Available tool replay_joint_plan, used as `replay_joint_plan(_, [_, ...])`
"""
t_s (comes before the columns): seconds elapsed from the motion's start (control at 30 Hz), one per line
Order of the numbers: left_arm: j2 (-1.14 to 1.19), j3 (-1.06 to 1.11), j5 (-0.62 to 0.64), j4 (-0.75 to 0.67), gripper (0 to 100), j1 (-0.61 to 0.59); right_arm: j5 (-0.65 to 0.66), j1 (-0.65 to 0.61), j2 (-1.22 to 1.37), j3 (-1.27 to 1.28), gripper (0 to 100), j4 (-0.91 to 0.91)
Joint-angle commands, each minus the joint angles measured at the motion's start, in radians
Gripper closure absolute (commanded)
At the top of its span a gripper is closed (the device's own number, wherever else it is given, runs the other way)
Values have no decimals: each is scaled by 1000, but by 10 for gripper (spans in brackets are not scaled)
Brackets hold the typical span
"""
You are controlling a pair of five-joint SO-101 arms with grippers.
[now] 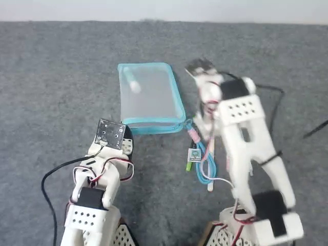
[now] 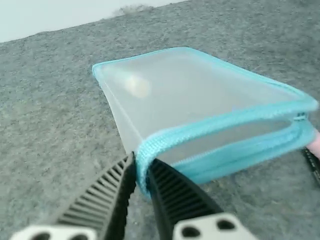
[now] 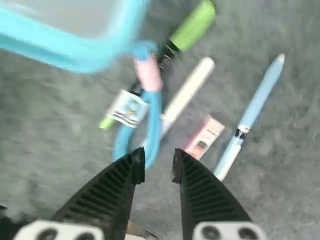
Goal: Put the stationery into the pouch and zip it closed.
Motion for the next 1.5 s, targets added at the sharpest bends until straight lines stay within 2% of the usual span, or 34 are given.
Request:
replay_joint_plan(0.0, [-20,-27,-2,-32,988,-5,112,142,-107,235,910,-148])
replay_joint_plan(0.2, [-20,-25,-2,-32,988,-5,236,351,-116,411,910,-289])
replay_joint_plan(0.37, [-20,-25,-2,-31,988,-5,296,440,-116,483,910,-392])
replay_joint_plan(0.73, [-20,-25,-2,-15,988,-5,341,437,-104,617,844,-544])
replay_joint_plan(1.0, [-20,-25,-2,-15,988,-5,339,446,136,545,846,-578])
replay_joint_plan(1.07, [-20,-25,-2,-9,988,-5,338,446,185,509,898,-570])
replay_joint_plan(1.13, [-20,-25,-2,-9,988,-5,334,446,200,480,995,-565])
replay_joint_plan(1.2, [-20,-25,-2,-11,988,-5,334,446,199,474,973,-565])
replay_joint_plan(1.3, [-20,-25,-2,-12,988,-5,333,437,156,474,992,-532])
replay_joint_plan(1.47, [-20,-25,-2,-15,988,3,315,410,-50,473,991,-403])
